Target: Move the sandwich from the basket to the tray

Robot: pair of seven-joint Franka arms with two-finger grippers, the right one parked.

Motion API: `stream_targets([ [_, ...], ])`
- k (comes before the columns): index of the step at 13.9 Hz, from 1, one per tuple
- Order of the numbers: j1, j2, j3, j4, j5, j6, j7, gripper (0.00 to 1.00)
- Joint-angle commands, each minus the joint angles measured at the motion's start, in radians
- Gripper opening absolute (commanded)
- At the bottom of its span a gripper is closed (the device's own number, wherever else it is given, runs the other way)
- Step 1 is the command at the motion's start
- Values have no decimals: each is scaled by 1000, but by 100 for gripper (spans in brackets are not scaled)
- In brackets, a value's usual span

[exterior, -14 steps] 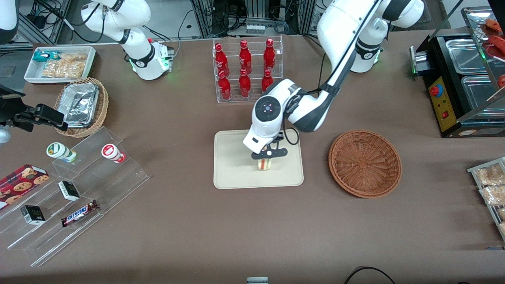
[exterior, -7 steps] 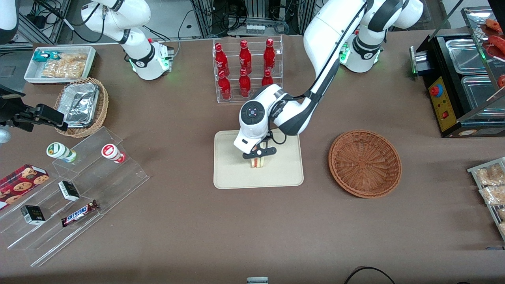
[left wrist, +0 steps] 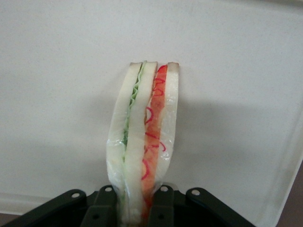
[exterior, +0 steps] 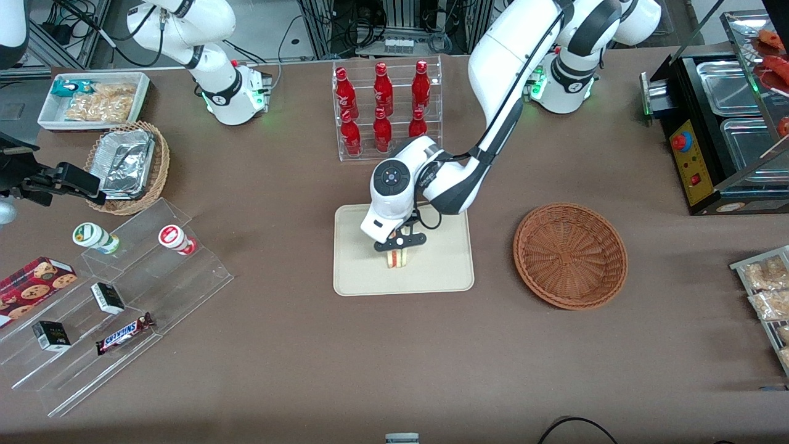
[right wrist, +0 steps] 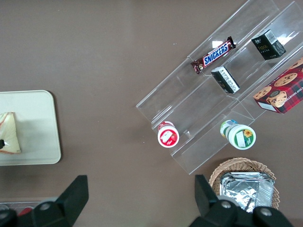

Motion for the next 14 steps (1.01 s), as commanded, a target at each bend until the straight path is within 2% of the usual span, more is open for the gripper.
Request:
stream_targets([
  [1,-11,-6,17,21,4,-5,-11,100],
  [4,-12,-63,39,21,6,-65,-9,100],
  [9,-6,-244,80,10,3,-254,-14,100],
  [12,-5,-290,178,9,-11,-361,4,100],
  [14,-5,-312,242,-19,-12,-366,27,100],
])
